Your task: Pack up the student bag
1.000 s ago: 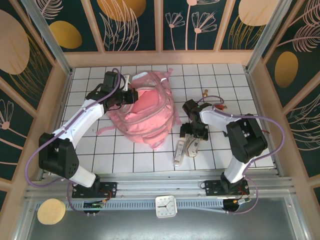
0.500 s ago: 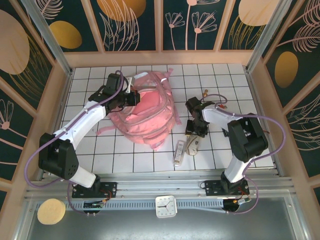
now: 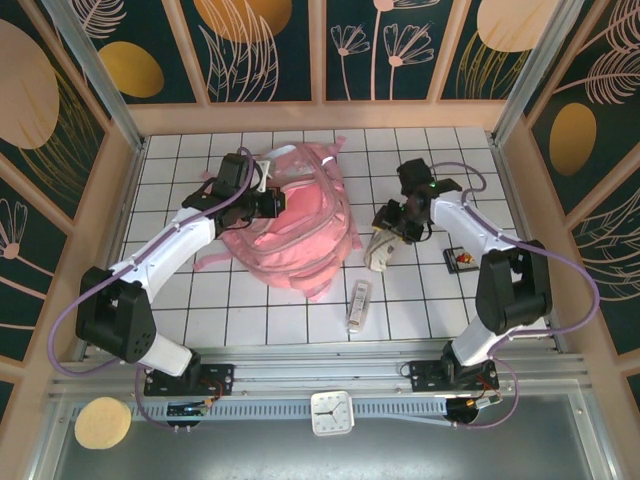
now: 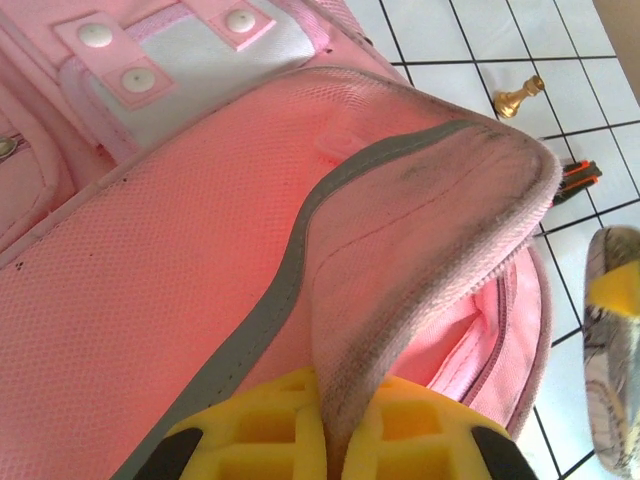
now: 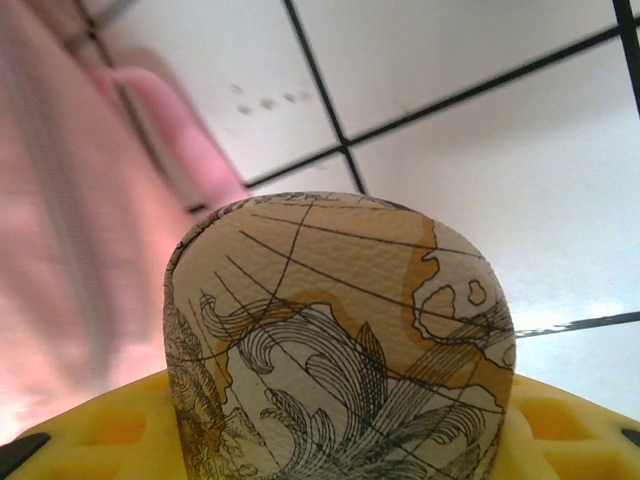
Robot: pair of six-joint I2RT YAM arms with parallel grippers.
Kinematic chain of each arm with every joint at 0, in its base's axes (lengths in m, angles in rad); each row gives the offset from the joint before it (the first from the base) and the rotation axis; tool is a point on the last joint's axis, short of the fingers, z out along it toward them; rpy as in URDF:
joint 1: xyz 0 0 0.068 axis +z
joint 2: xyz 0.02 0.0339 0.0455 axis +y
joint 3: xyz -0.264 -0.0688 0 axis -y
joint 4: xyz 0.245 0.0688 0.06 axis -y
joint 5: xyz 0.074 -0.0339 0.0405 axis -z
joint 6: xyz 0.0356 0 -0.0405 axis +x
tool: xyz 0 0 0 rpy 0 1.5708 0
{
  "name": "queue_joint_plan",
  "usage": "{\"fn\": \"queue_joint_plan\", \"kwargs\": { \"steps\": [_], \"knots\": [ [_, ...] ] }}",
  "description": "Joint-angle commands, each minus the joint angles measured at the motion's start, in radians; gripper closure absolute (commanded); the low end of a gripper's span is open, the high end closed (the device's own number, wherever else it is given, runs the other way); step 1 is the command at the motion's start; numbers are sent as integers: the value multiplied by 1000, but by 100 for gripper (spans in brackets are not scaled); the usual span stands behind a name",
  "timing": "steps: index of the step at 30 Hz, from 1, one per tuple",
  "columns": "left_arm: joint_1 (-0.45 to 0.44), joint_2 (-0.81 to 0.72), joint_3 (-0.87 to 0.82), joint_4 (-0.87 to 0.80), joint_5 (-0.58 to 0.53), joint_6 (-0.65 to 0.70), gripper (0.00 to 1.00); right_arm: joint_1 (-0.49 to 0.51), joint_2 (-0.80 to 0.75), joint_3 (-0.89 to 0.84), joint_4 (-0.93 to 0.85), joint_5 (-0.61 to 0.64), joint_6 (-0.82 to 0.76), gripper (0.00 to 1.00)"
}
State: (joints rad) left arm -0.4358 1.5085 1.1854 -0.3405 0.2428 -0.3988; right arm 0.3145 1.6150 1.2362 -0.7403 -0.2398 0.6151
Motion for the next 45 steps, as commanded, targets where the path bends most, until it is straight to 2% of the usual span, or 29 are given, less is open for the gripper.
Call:
{"fn": "queue_joint_plan", "kwargs": {
  "steps": [1,8,17,21,28,36,40,42,45],
  "knots": [
    [-26,-24,17,70,32,-44,100,-15,-34,70,-4,-92,83,64],
    [-39,-14,42,76,35,-58,100,-27,-54,172,-2,-115,153,64],
    [-64,1,62,84,12,-75,100,-25,-24,181,136,-162,343,63],
    [-84,12,75,92,0,-78,100,20,47,254,170,-141,403,63],
    [-107,17,94,105,-25,-92,100,107,218,474,108,-90,402,63],
    [-110,1,85,115,-49,-101,100,167,357,559,80,-36,407,62],
    [-110,-5,77,119,-56,-104,100,190,375,564,115,-47,432,49],
    [-110,-4,73,124,-50,-106,100,200,382,565,145,-73,447,35],
    [-110,-1,68,126,-52,-105,100,217,381,550,211,-115,476,28]
  ]
}}
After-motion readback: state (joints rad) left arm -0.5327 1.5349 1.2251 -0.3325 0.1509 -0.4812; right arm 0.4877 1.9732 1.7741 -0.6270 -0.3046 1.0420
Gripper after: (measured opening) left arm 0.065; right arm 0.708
